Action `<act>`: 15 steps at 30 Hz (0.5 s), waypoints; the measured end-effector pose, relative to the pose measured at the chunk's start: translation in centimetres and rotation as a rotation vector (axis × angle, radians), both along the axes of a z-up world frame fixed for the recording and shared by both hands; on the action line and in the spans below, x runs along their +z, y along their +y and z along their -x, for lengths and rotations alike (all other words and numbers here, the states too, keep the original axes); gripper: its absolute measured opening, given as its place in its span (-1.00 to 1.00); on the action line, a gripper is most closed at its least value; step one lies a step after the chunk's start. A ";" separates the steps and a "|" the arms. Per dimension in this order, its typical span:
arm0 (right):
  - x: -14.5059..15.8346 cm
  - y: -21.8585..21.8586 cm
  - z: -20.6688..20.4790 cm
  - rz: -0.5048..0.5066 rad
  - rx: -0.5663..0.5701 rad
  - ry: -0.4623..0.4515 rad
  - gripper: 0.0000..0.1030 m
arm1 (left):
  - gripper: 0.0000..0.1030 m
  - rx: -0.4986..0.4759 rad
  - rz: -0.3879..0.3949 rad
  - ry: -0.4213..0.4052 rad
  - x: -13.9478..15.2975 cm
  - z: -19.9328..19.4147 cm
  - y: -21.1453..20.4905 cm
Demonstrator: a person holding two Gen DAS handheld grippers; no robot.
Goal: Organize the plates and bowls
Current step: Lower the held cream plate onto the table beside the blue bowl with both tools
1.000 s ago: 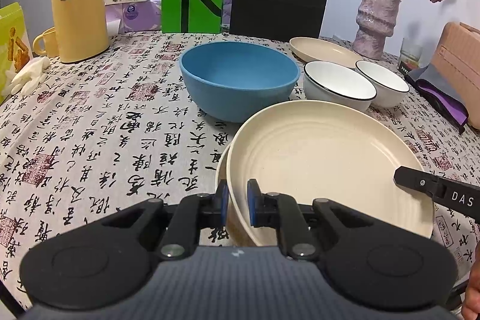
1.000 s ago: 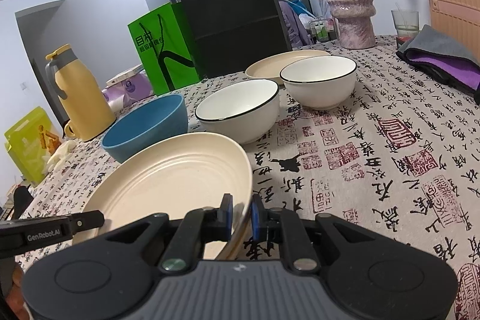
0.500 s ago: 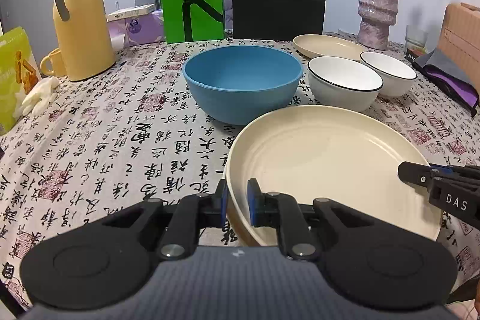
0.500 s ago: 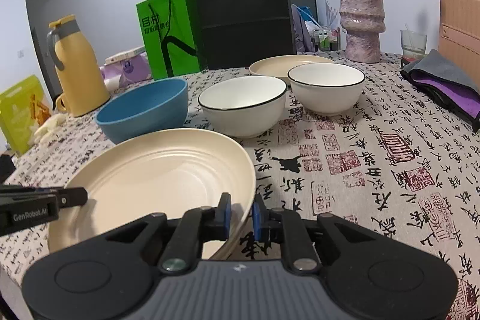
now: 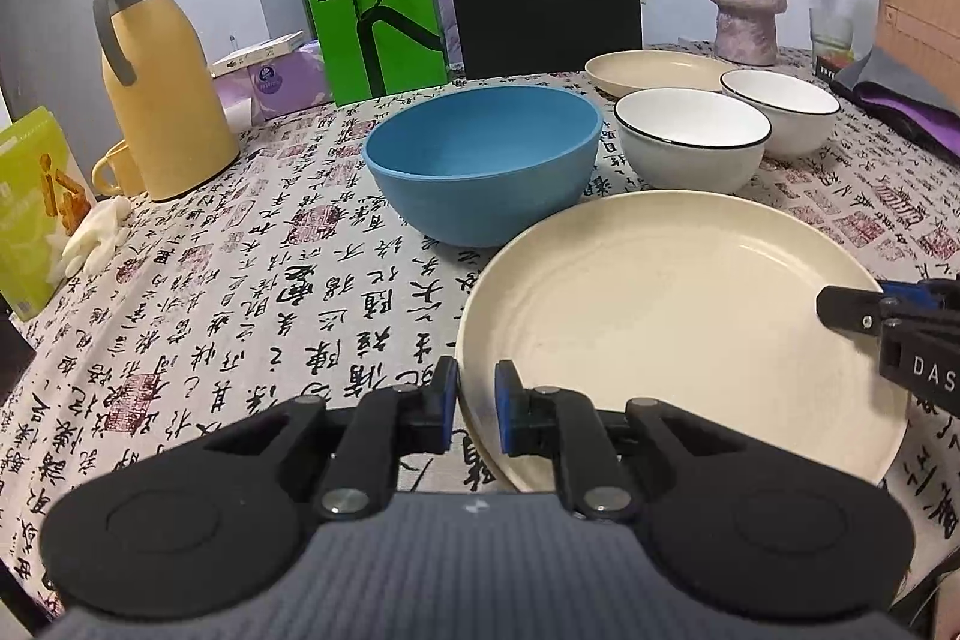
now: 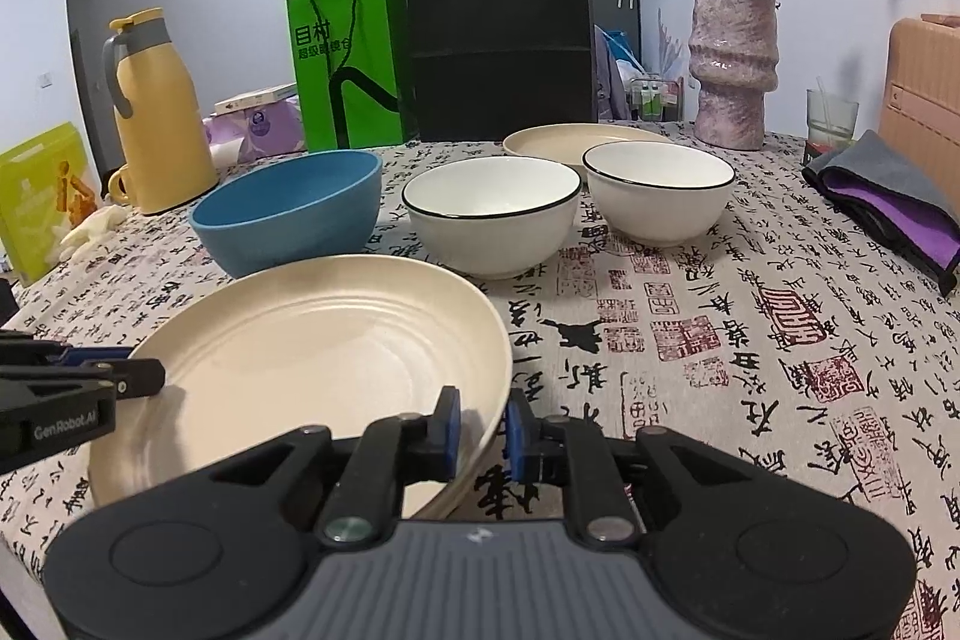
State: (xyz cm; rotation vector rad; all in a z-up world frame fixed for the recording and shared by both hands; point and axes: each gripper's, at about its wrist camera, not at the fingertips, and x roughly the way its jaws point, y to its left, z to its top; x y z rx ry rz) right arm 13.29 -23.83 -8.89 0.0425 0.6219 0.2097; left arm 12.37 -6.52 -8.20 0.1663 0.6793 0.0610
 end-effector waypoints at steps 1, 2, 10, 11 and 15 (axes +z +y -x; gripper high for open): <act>0.0 0.1 0.0 0.004 0.001 -0.001 -0.68 | -0.75 -0.002 -0.007 -0.001 0.0 0.0 -0.1; 0.0 0.1 0.0 0.008 0.003 -0.003 -0.68 | -0.75 -0.003 -0.013 -0.001 -0.1 0.1 -0.2; -0.3 0.0 -0.1 -0.008 0.015 0.006 -0.63 | -0.74 0.006 0.014 0.004 -0.1 0.1 0.1; -0.3 0.0 -0.1 -0.007 0.016 0.006 -0.63 | -0.74 0.008 0.020 0.008 -0.2 0.0 0.3; -0.3 -0.2 -0.1 -0.025 0.018 0.011 -0.62 | -0.68 0.013 0.063 0.025 -0.3 -0.1 0.7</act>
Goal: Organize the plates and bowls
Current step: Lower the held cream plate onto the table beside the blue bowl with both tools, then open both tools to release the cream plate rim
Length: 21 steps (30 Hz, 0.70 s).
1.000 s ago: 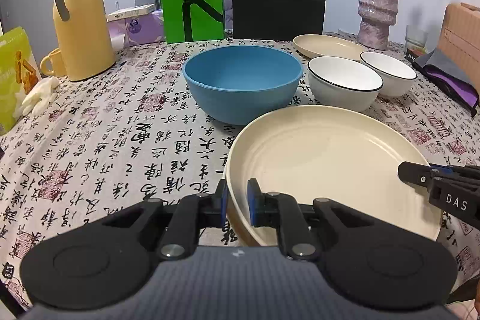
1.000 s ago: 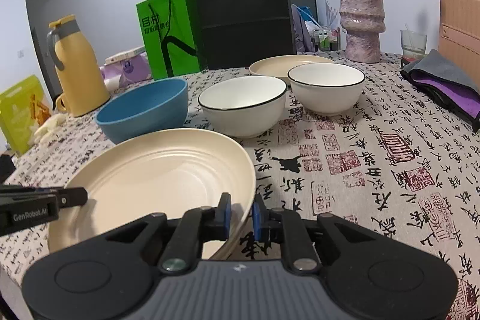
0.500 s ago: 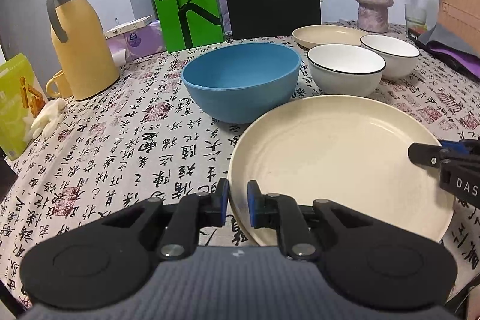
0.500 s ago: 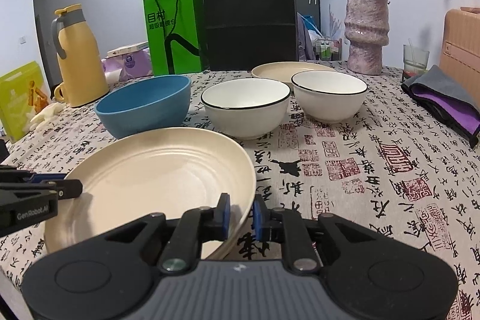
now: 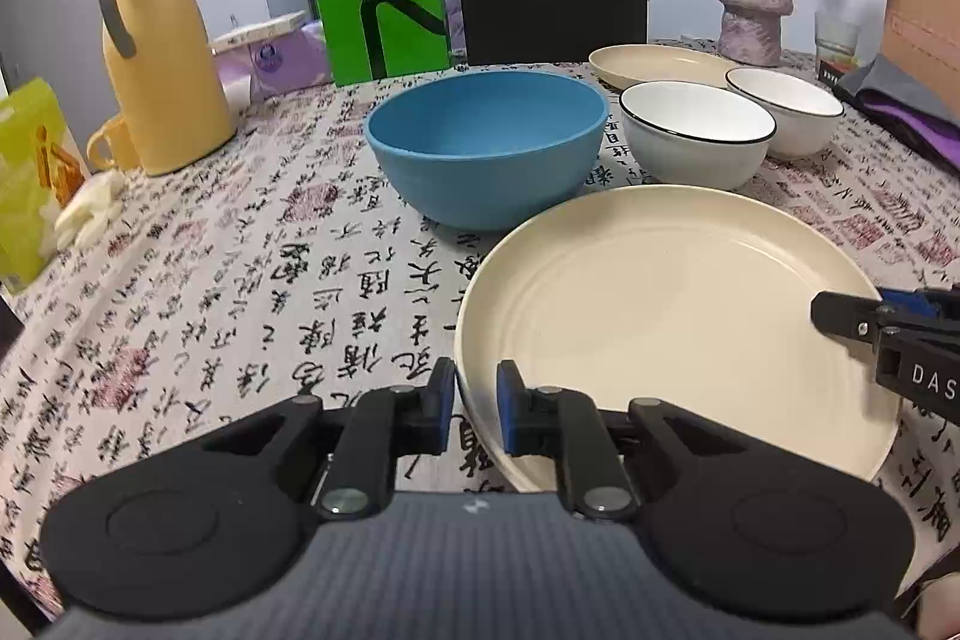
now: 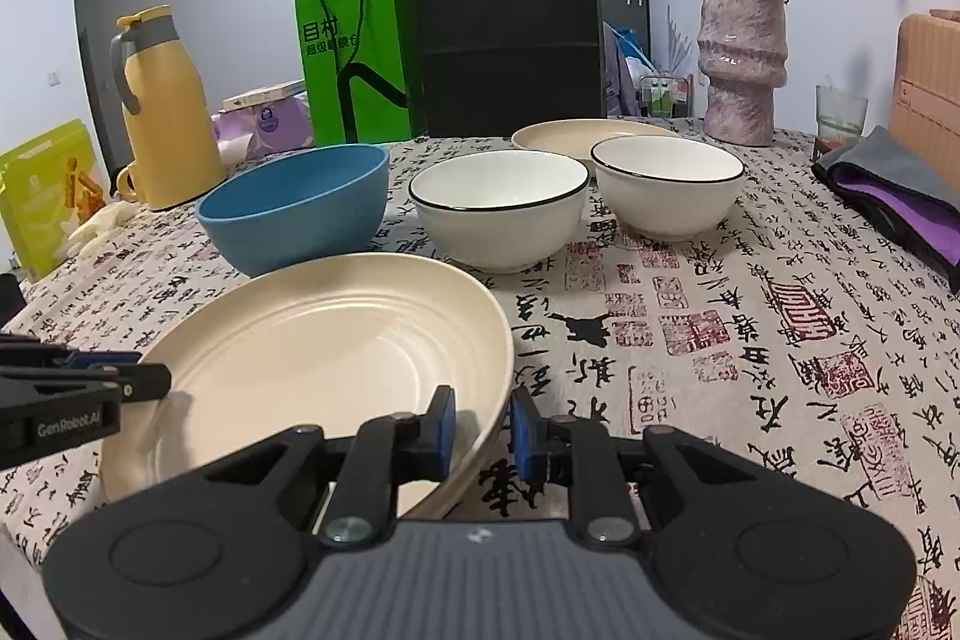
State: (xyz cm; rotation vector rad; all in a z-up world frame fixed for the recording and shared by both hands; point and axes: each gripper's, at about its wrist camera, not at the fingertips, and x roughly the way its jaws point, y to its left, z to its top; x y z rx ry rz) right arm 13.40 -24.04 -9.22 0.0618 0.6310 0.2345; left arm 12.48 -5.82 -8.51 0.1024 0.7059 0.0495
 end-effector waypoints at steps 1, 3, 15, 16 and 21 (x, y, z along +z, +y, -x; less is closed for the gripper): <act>0.0 -0.1 0.0 -0.011 0.000 0.003 -0.62 | -0.64 0.000 0.010 0.000 0.1 0.0 0.1; 0.0 -0.5 -0.1 -0.043 0.004 0.012 -0.58 | -0.44 -0.004 0.040 -0.008 0.3 0.2 0.3; 1.3 -1.6 1.0 -0.122 0.023 -0.050 0.84 | 1.00 -0.011 0.111 -0.133 2.4 1.7 1.1; 1.4 -1.7 1.0 -0.128 0.024 -0.052 0.92 | 1.00 -0.011 0.120 -0.152 2.6 1.9 1.2; 1.8 -2.2 1.3 -0.144 0.022 -0.062 1.00 | 1.00 -0.013 0.139 -0.222 3.4 2.9 1.4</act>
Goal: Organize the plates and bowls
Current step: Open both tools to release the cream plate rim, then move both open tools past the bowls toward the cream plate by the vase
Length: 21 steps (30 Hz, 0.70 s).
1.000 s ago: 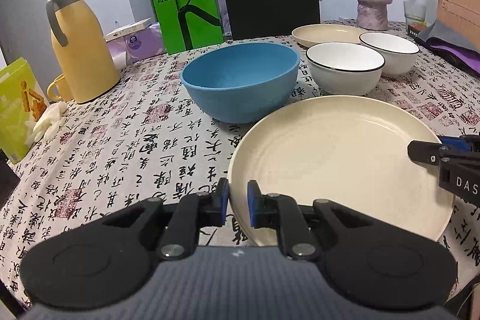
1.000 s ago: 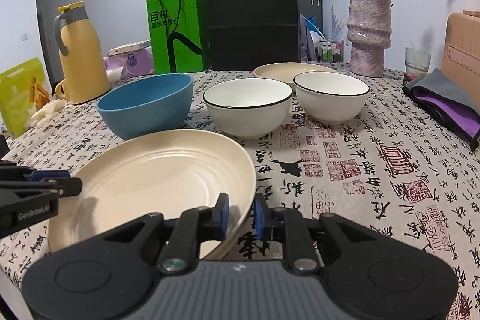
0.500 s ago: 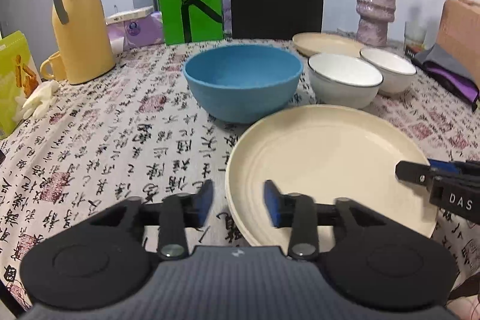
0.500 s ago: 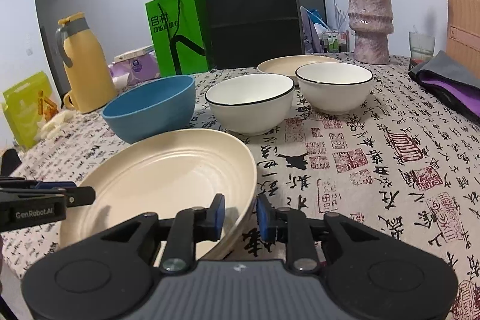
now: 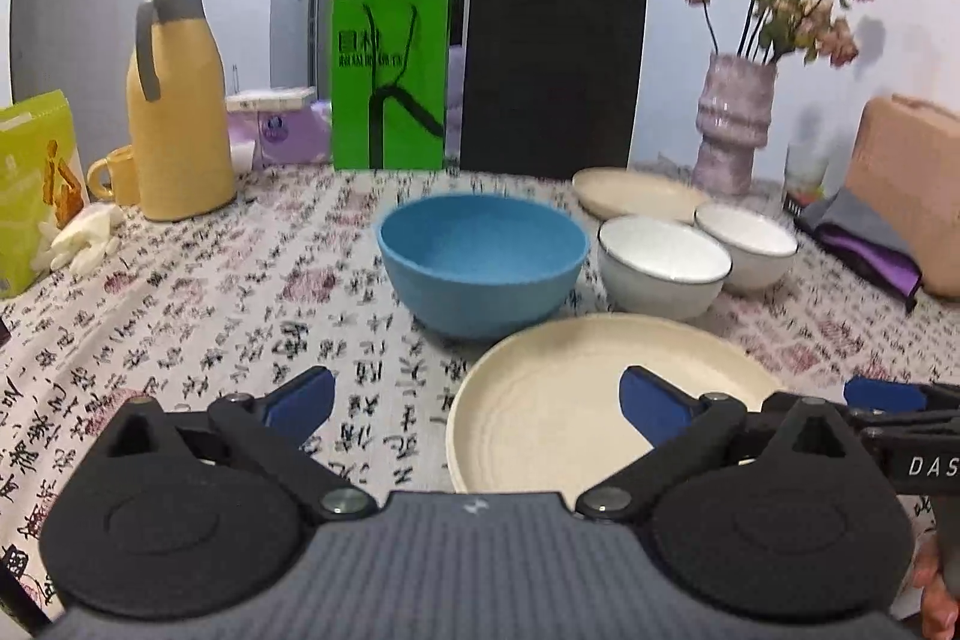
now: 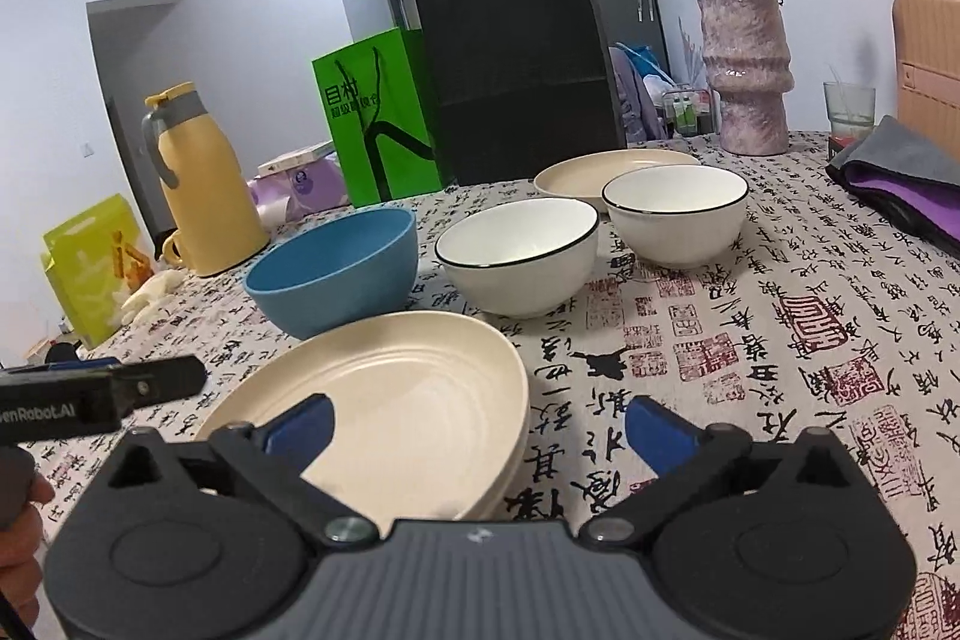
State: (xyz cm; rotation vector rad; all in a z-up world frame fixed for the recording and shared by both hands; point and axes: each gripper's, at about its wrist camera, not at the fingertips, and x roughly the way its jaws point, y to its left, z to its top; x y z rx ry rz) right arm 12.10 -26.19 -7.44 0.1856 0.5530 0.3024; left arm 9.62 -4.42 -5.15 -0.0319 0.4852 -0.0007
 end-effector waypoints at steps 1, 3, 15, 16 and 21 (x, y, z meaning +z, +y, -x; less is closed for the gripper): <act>0.1 -0.1 0.1 -0.002 -0.003 -0.003 1.00 | 1.00 0.000 0.001 -0.018 0.1 0.2 0.0; 0.2 -0.3 0.2 -0.009 -0.008 -0.009 1.00 | 1.00 0.000 0.004 -0.043 0.3 0.6 0.0; 0.8 -1.1 1.4 -0.028 -0.029 -0.041 1.00 | 1.00 -0.004 0.015 -0.077 0.7 1.5 0.1; 0.9 -1.2 1.4 -0.029 -0.031 -0.042 1.00 | 1.00 -0.004 0.016 -0.076 0.7 1.5 0.1; 0.8 -1.4 1.6 -0.033 -0.036 -0.039 1.00 | 1.00 -0.006 0.026 -0.077 0.7 1.7 0.2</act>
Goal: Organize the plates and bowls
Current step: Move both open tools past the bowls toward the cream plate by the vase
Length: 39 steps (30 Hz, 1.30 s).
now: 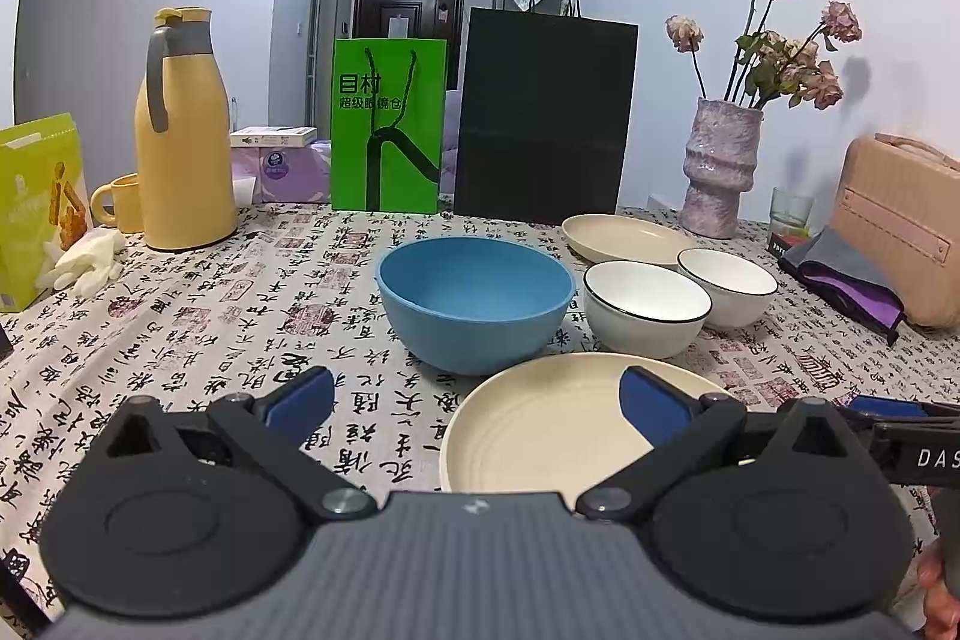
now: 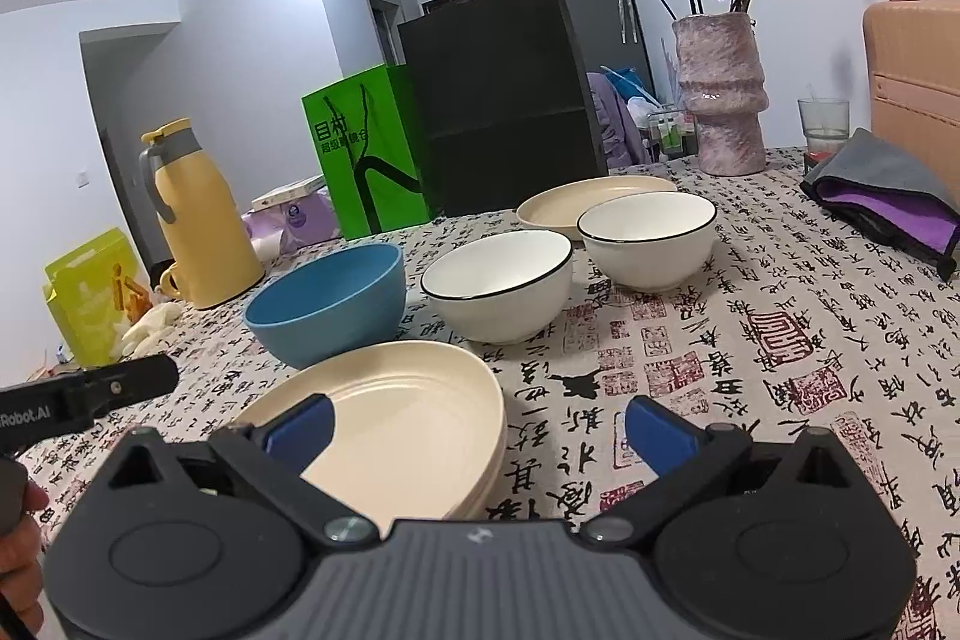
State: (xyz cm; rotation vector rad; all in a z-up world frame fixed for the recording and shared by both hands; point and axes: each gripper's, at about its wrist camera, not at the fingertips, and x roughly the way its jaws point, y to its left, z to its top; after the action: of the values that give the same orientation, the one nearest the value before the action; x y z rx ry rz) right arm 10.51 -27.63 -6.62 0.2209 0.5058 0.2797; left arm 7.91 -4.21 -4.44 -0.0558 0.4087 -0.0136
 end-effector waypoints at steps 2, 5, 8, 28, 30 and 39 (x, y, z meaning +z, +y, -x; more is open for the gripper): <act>0.0 -0.1 0.0 -0.003 0.000 0.002 1.00 | 1.00 -0.003 0.003 -0.005 0.0 0.1 0.0; -0.1 -0.2 0.0 -0.005 -0.001 0.002 1.00 | 1.00 -0.008 0.005 -0.013 0.2 0.2 -0.1; 0.0 -0.3 0.0 -0.005 -0.004 -0.001 1.00 | 1.00 -0.013 0.008 -0.020 0.3 0.3 -0.1; 1.7 -2.9 -0.7 -0.017 -0.050 -0.048 1.00 | 1.00 -0.006 0.077 -0.054 1.8 -0.7 -0.3; 1.9 -3.2 -1.0 -0.017 -0.050 -0.053 1.00 | 1.00 -0.013 0.093 -0.053 2.1 -1.0 -0.4; 3.6 -4.3 -2.9 -0.008 -0.061 -0.070 1.00 | 1.00 -0.029 0.141 -0.068 3.6 -2.6 -1.5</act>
State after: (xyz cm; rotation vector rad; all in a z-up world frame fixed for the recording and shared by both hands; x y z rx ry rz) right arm 13.37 -31.93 -3.01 0.2330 0.4281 0.2288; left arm 10.54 -5.76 -0.79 -0.1876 0.3398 -0.0724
